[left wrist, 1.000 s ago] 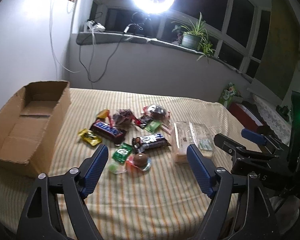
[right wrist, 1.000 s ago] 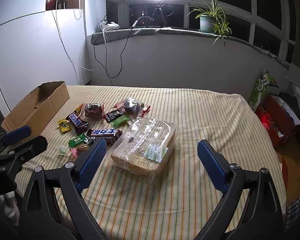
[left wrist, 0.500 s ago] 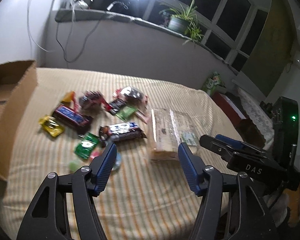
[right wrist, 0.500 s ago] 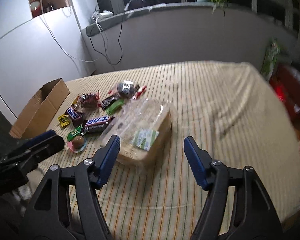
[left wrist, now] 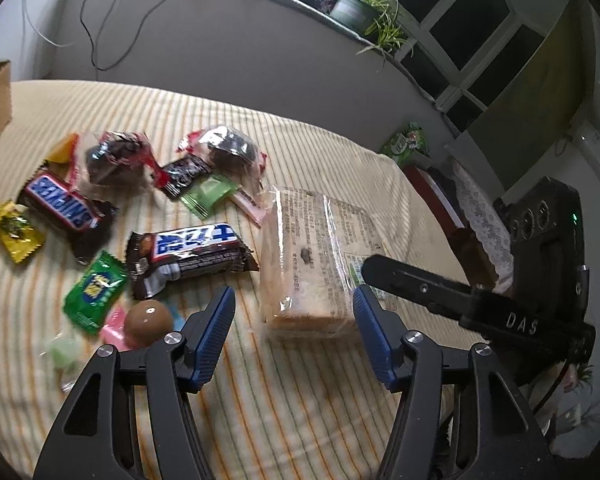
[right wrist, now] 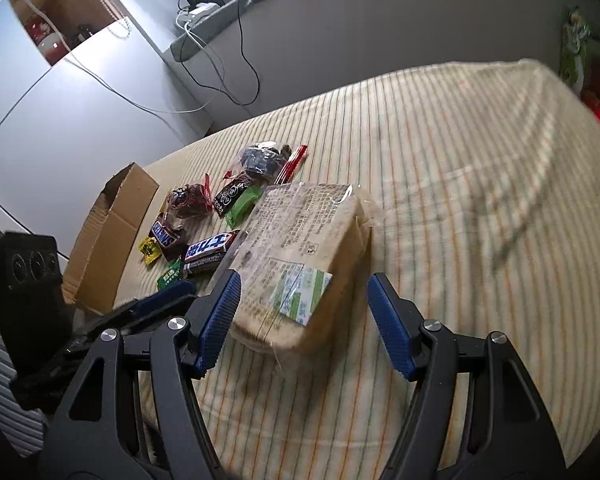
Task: Organize snacks
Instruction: 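Move the right gripper to the wrapped bread loaf and close on it, then lift the bread loaf with the right gripper and lower it into the cardboard box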
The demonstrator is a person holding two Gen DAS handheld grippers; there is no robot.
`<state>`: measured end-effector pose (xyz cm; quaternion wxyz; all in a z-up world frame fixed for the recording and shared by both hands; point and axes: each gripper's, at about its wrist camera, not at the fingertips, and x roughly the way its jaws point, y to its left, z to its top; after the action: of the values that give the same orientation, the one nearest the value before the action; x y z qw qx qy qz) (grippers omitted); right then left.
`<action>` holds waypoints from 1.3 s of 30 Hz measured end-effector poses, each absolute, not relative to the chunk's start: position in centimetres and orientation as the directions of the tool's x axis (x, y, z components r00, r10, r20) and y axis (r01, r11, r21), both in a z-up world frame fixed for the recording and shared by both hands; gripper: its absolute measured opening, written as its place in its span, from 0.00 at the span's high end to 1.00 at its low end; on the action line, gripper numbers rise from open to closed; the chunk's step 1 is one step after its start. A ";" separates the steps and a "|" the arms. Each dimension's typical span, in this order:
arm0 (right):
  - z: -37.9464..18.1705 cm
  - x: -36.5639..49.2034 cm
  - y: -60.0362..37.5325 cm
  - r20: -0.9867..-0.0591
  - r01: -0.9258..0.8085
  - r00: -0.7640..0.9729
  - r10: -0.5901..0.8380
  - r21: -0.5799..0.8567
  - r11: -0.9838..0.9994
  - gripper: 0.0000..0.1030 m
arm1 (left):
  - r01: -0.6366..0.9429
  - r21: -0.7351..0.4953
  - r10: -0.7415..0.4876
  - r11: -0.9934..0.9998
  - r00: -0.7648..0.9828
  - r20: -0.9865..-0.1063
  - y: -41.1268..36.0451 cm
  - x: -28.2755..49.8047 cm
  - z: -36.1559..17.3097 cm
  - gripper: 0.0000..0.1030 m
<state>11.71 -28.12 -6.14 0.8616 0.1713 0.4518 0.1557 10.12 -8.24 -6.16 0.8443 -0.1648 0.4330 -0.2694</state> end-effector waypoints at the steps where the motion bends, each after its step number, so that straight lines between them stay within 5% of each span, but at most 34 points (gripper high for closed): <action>1: -6.3 12.1 -28.3 -0.726 -0.108 0.530 0.439 0.455 0.884 0.33 | 0.314 -0.511 -0.599 0.800 0.473 -0.646 -8.4 10.3 -6.3 0.44; 11: -7.5 14.3 -27.5 -0.738 -0.116 0.471 0.483 0.491 0.863 0.34 | 0.357 -0.534 -0.642 0.766 0.417 -0.643 -9.8 11.0 -6.7 0.45; 18: -7.4 14.4 -27.2 -0.751 -0.133 0.467 0.466 0.461 0.877 0.46 | 0.377 -0.509 -0.633 0.774 0.422 -0.649 -10.4 10.7 -6.4 0.47; 39: -1.5 14.1 -20.6 -0.719 -0.281 0.491 0.493 0.405 0.870 0.48 | 0.334 -0.468 -0.569 0.818 0.589 -0.573 -4.2 8.6 -2.4 0.48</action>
<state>14.15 -20.58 -1.53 0.8554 0.1174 0.4511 0.2261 8.56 -4.17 -2.41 0.8774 -0.1576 0.3730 -0.2572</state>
